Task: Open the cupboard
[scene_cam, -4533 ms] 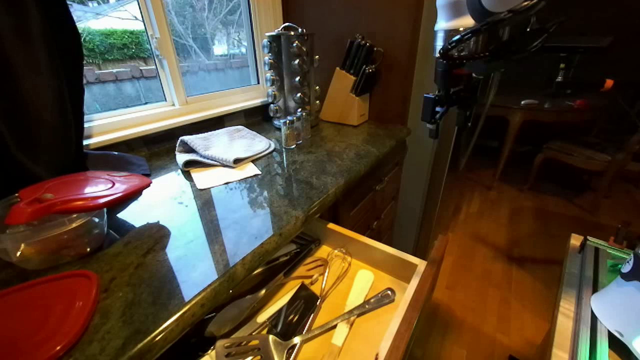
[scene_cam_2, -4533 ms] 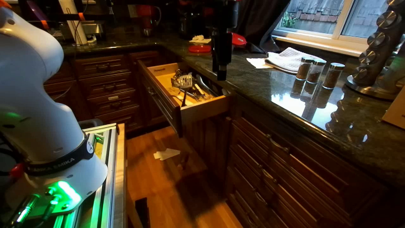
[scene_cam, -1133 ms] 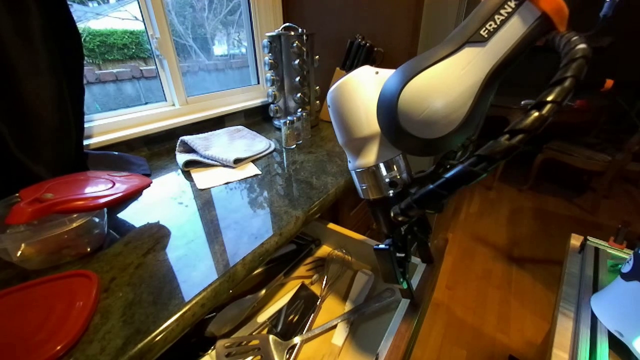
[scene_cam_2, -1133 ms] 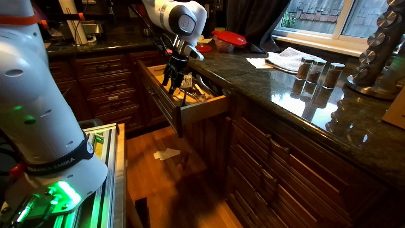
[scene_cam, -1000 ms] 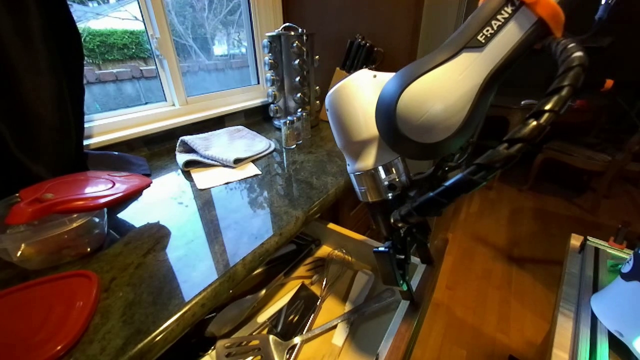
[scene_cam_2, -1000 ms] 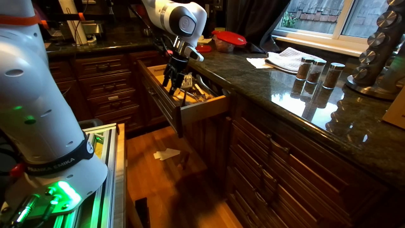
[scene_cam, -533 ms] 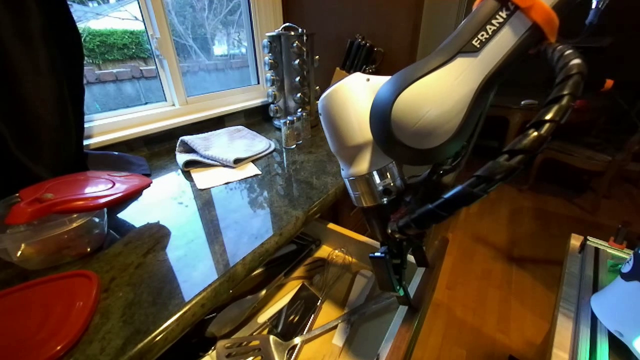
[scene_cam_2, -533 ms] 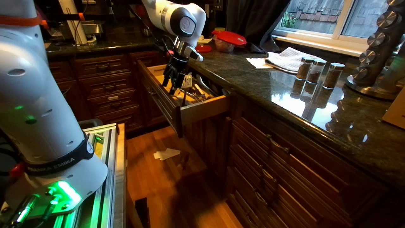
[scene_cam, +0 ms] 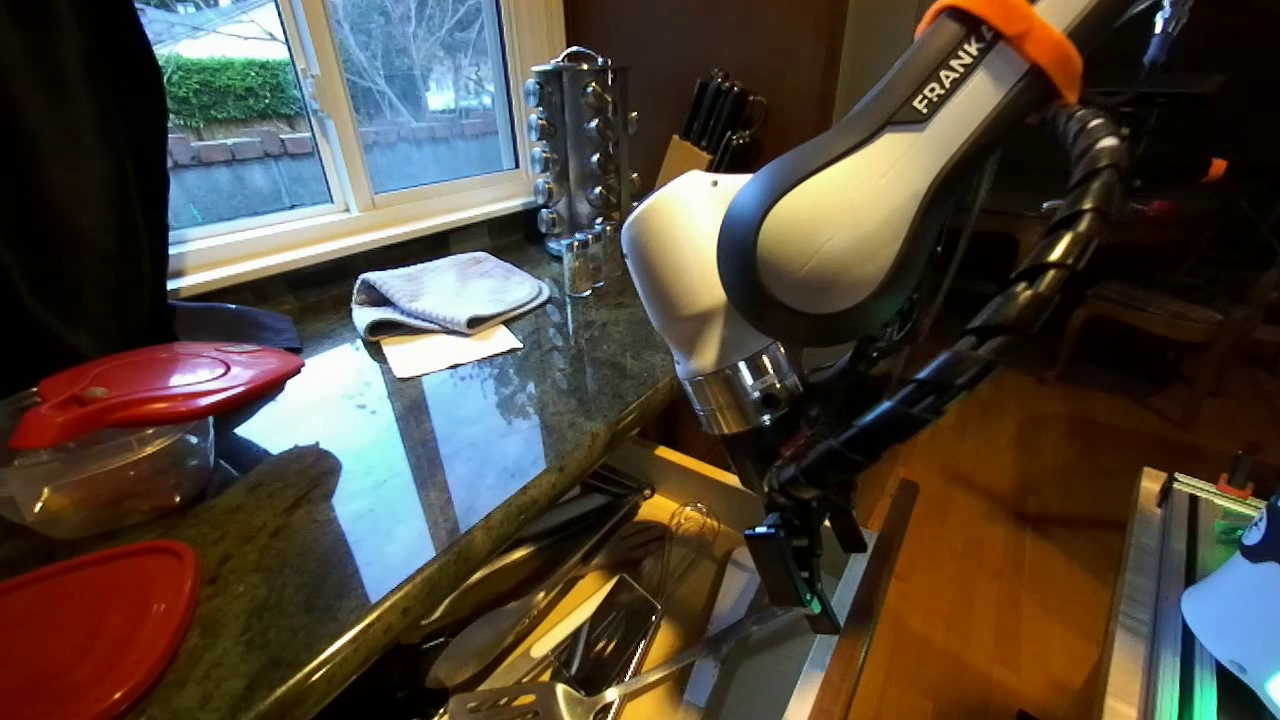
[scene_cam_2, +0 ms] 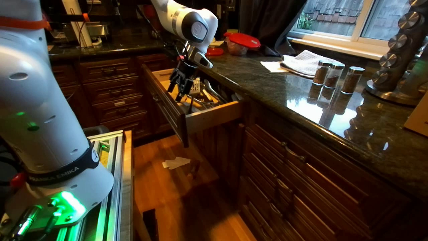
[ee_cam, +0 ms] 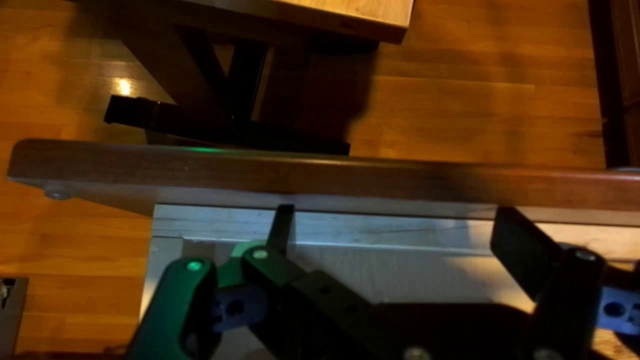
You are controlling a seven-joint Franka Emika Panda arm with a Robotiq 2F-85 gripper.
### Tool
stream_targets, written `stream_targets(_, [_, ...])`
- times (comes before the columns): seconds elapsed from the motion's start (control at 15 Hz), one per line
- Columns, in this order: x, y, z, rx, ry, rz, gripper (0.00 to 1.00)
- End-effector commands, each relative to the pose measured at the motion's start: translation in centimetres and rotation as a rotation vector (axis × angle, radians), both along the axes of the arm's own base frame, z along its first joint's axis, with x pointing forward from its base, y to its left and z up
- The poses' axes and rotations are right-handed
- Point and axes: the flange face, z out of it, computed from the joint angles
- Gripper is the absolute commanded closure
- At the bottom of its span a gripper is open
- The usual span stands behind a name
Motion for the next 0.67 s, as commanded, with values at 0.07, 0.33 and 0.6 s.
stream_targets(0.07, [-0.7, 0.7, -1.6, 0.017, 0.075, 0.019, 0.0])
stream_targets(0.33, [-1.1, 0.9, -2.3, 0.026, 0.114, 0.02, 0.0])
stream_targets(0.6, [-1.6, 1.1, -2.4, 0.046, 0.177, 0.028, 0.0])
